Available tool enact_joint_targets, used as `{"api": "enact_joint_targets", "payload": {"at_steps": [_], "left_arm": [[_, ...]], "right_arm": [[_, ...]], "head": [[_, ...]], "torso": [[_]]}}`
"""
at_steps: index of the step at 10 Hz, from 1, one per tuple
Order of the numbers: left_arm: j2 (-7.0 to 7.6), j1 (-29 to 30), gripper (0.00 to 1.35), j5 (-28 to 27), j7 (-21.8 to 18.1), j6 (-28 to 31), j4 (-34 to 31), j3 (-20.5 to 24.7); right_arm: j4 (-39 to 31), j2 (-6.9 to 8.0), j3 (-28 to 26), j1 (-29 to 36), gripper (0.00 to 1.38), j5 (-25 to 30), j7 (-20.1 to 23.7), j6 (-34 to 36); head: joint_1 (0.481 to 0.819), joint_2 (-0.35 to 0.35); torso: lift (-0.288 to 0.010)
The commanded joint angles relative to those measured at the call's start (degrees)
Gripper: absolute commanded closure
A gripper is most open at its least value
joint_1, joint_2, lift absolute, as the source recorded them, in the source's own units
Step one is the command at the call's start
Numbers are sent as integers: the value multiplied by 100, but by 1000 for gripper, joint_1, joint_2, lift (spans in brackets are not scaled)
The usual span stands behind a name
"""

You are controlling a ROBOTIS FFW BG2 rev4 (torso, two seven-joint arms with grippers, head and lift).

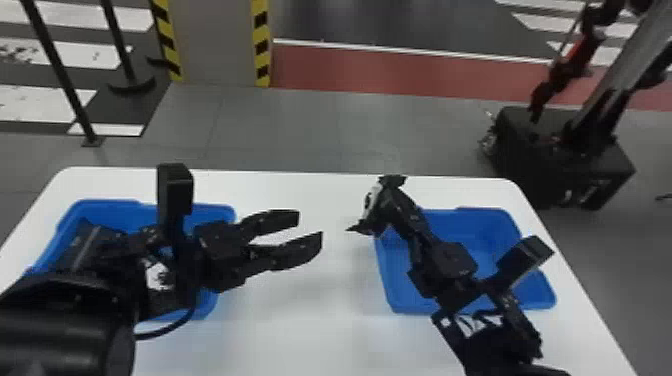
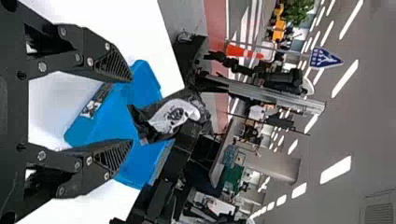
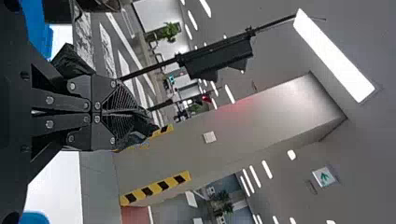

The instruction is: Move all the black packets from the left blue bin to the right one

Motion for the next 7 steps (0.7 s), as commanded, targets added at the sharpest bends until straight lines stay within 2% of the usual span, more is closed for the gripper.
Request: {"api": "enact_joint_targets", "payload": {"at_steps": [1,2,4,5,6,7], "left_arm": [[-44,343,160,251,5,-644,-39,323],[-62,638,163,418,67,-883,-236,552],[-79,1369,162,489,260,-841,-1010,1141],[-79,1608,163,585,295,-996,-1136,1413],[-70,1805,165,541,366,-1052,-1347,1668],[-62,1918,165,489,454,-1066,-1361,1914]], "right_arm": [[1,-9,-418,142,1277,147,-61,-9],[99,-26,-638,184,1277,217,-123,-9],[493,-149,-884,156,1273,173,-246,258],[606,-229,-893,156,932,103,-290,371],[606,-237,-893,198,315,32,-307,371],[423,-211,-893,339,4,-64,-325,301]], "head": [[695,-133],[695,-150],[695,-170],[695,-165],[695,-149],[695,-137]], "torso": [[-110],[-110],[-110],[-110],[-110],[-110]]}}
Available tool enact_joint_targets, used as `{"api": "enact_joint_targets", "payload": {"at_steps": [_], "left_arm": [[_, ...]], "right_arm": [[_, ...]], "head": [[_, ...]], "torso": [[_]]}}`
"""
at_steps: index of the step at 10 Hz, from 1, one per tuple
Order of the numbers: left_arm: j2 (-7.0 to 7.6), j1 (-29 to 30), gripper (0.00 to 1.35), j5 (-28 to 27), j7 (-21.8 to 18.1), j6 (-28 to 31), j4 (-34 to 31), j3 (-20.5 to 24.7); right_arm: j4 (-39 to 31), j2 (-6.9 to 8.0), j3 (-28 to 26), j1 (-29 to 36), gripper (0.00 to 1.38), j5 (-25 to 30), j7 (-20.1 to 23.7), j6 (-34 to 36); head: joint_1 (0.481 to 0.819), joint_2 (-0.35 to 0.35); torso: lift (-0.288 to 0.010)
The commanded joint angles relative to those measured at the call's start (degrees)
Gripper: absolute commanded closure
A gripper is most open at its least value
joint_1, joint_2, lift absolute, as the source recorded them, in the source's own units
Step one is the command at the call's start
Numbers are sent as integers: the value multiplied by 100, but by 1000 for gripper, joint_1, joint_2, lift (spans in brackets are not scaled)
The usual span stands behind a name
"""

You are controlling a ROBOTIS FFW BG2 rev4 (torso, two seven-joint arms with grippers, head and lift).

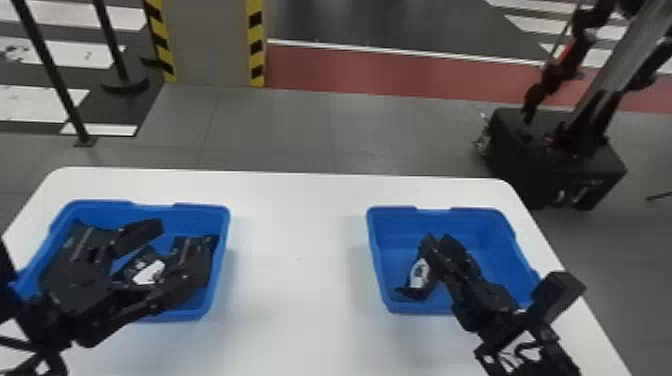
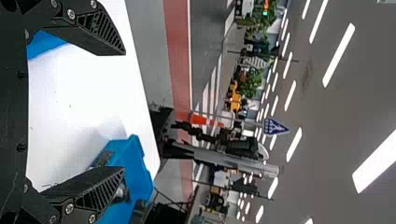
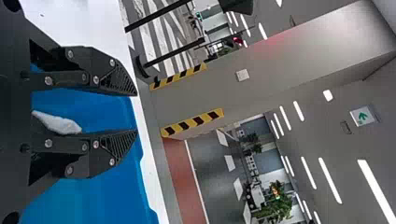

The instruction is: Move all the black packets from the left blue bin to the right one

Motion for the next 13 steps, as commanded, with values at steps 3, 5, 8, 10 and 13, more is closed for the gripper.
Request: {"api": "enact_joint_targets", "payload": {"at_steps": [3,5,8,10,13], "left_arm": [[10,3,165,-590,62,338,126,602],[195,-208,183,-582,53,479,759,497],[274,-798,190,-872,53,507,1715,365],[274,-1375,188,-1109,53,338,2531,356],[327,-2106,202,-1223,53,85,3642,154]], "right_arm": [[-1232,229,69,863,275,8,59,-361],[-1513,229,228,1214,297,-45,261,-586],[-1907,229,236,1608,297,-45,340,-586],[-2118,229,289,1763,297,-10,357,-614],[-2020,229,377,1763,297,16,392,-755]], "head": [[695,-38],[695,12],[695,47],[695,64],[695,83]], "torso": [[-110],[-110],[-110],[-110],[-110]]}}
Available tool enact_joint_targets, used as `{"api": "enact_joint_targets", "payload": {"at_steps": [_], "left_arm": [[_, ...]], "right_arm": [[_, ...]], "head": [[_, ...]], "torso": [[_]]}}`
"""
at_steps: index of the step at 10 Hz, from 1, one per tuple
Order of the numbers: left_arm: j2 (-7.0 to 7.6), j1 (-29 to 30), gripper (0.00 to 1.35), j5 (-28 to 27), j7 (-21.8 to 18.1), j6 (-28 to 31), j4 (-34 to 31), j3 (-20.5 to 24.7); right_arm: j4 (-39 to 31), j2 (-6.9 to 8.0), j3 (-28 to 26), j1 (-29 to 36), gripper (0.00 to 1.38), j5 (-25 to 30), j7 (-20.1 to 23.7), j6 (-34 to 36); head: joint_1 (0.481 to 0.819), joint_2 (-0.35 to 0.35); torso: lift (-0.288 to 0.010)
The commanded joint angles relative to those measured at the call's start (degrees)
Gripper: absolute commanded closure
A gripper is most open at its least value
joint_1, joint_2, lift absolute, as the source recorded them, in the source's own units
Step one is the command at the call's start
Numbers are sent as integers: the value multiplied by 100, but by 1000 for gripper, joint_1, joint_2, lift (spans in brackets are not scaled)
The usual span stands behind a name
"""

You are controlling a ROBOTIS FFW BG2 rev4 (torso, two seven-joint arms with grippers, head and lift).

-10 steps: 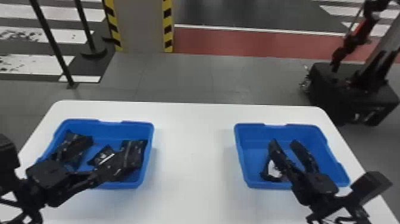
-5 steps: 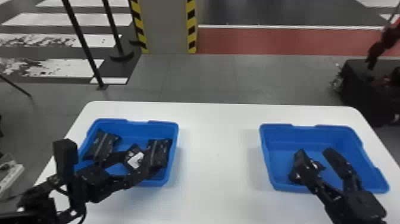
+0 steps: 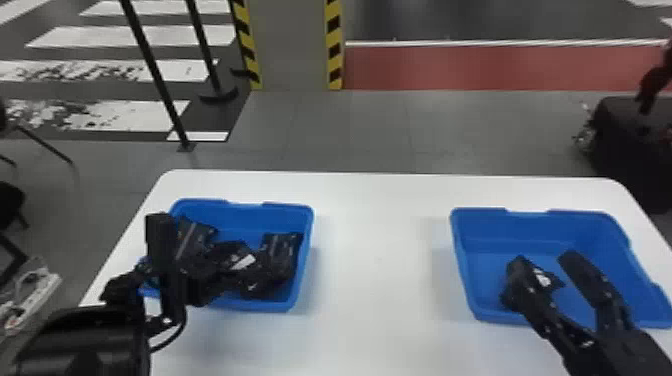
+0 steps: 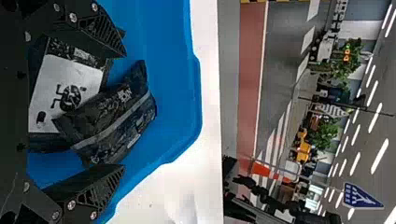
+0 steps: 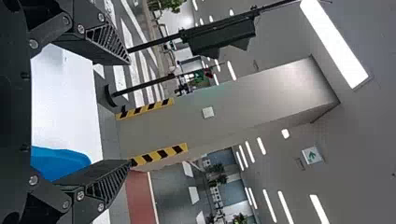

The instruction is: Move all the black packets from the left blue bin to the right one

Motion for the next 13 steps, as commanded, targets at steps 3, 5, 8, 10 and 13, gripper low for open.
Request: {"api": "enact_joint_targets", "payload": {"at_steps": [3,5,8,10,13], "left_arm": [[124,-551,467,182,-106,269,987,-371],[142,-481,820,357,-114,156,987,-380],[186,-439,1302,287,-193,44,973,-397],[89,-214,1207,489,-202,-237,945,-204],[98,841,1207,753,-378,410,-1150,-46]], "right_arm": [[21,5,45,-28,297,-10,10,-2],[21,5,45,-28,297,-27,10,-2],[49,5,36,-28,298,-62,10,-2],[49,5,36,-28,298,-62,19,-2],[21,5,45,-14,300,-80,54,-2]], "head": [[695,71],[695,52],[695,45],[695,50],[695,48]], "torso": [[-110],[-110],[-110],[-110],[-110]]}}
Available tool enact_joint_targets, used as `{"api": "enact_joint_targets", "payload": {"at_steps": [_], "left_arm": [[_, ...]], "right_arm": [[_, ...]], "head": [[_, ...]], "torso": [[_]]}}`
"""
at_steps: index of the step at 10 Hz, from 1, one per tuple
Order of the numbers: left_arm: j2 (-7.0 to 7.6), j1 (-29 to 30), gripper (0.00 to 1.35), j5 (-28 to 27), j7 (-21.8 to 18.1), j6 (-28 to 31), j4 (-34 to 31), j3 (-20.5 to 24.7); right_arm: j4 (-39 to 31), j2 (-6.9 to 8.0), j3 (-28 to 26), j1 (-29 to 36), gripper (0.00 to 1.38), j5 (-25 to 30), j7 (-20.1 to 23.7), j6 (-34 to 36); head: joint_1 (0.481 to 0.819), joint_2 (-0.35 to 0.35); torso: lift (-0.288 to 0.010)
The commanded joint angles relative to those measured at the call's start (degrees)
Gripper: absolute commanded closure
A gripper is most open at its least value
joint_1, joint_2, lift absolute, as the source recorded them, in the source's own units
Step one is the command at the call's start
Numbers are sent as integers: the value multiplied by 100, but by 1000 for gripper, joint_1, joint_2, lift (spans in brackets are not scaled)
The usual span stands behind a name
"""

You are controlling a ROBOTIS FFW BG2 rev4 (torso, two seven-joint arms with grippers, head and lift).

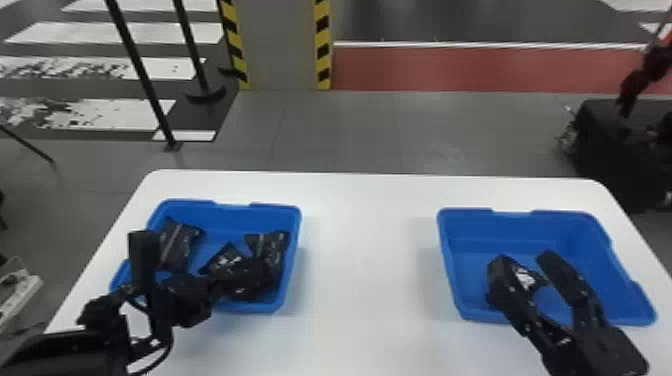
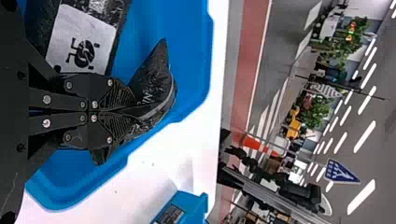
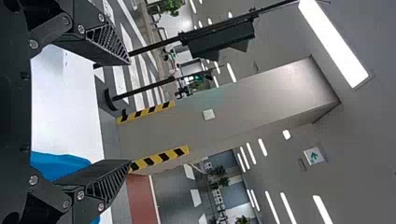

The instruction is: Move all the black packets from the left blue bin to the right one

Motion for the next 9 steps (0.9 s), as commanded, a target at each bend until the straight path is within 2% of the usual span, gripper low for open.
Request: {"api": "enact_joint_targets", "payload": {"at_steps": [1,3,4,7,9], "left_arm": [[1,626,1207,129,-76,548,-1375,121],[-26,879,1207,208,-357,1068,-2387,68],[-52,809,1207,243,-541,1265,-2556,-82],[-96,289,1207,392,-858,1532,-2331,-741],[-105,-386,1207,533,-1183,1181,-1403,-1242]], "right_arm": [[-17,5,26,-13,300,-15,15,0],[-17,5,61,-140,300,-42,253,394],[53,5,105,-280,300,-42,384,492],[348,5,255,-829,300,-182,1026,1223],[841,5,430,-1321,300,-578,1369,1434]], "head": [[695,48],[695,45],[695,39],[695,-3],[695,-18]], "torso": [[-110],[-110],[-110],[-110],[-110]]}}
